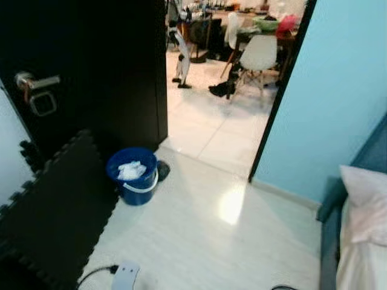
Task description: Clean up the room
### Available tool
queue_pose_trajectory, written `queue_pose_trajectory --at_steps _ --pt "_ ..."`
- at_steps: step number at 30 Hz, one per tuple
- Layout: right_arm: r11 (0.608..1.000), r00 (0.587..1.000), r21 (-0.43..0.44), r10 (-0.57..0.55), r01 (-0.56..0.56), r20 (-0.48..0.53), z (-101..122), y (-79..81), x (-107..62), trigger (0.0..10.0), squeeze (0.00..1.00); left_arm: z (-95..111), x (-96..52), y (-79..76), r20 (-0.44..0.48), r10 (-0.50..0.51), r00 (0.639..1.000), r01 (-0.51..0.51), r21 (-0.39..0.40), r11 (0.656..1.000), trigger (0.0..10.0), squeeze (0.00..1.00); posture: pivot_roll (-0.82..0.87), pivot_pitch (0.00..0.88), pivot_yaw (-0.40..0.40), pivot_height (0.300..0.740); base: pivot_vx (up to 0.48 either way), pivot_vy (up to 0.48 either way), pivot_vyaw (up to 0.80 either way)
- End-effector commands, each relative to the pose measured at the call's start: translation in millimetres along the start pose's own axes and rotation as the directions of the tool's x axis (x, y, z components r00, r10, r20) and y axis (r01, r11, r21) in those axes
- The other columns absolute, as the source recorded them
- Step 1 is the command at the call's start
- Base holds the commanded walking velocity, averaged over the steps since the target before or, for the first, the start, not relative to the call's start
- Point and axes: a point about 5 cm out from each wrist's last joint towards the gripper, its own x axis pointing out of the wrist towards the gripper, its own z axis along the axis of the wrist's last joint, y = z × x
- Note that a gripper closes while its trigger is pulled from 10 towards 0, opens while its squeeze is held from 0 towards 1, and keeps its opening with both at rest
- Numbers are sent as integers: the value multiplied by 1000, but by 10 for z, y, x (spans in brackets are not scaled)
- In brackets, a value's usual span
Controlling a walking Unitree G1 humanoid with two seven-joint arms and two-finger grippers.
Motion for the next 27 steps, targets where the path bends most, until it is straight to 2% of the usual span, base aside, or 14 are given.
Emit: queue_pose_trajectory --at_steps 1,14,15,27 --pt "999 1000 -40 15 -15 -18 -64 56 -1 10000 0 -61 -7 51 -21 22 1000 -21 41 999 10000 0 -82 0 -21 740 0 0 -763" --pt "997 1000 -75 13 -15 -24 -70 71 -2 10000 0 -58 -8 59 -15 38 999 -37 71 997 10000 0 -85 0 -24 740 0 0 -763" --pt "997 1000 -77 14 -16 -26 -78 75 -2 10000 0 -60 -8 56 -18 36 999 -34 96 995 10000 0 -86 0 -24 740 0 0 -763" --pt "997 999 -74 20 -23 -44 -167 75 -6 10000 0 -64 -8 58 -16 41 999 -40 90 995 10000 0 -86 0 -22 740 0 0 -763"
